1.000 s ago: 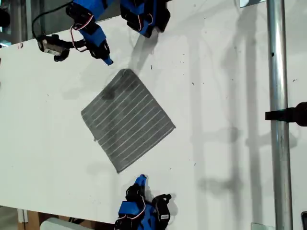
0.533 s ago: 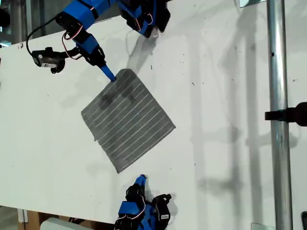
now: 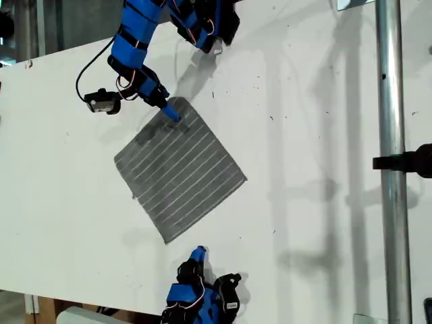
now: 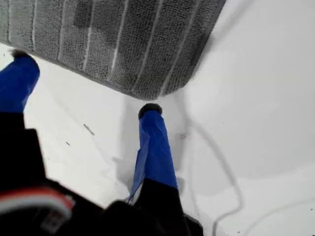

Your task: Grasp corners of a towel and fold twice.

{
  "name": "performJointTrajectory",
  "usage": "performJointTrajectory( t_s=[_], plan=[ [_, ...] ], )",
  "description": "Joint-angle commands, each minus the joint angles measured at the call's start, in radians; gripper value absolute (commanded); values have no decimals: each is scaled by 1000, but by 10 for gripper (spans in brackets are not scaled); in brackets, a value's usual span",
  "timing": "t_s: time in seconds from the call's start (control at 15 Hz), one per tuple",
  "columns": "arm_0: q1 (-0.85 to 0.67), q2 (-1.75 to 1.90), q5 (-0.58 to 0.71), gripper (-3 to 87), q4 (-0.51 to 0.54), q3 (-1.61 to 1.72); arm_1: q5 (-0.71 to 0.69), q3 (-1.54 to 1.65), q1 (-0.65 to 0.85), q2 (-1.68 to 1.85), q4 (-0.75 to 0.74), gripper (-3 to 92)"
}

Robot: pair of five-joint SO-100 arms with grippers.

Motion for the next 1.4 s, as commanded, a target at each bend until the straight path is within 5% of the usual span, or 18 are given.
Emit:
performJointTrajectory(
  t_s=[0.0,0.33,0.47,0.93,1.33],
  plan=[
    [-6,5,6,-7,-2,8,-11,32,46,-18,-95,396],
    [-2,5,-11,-7,0,8,-48,23,43,-273,-244,317],
    [2,5,-21,-7,0,8,-63,18,35,-268,-259,63],
    [26,-38,-58,-7,-121,-69,-75,26,8,-262,-287,-2],
    [67,-1146,29,-8,-190,-908,-77,48,8,-244,-301,-2]
  ],
)
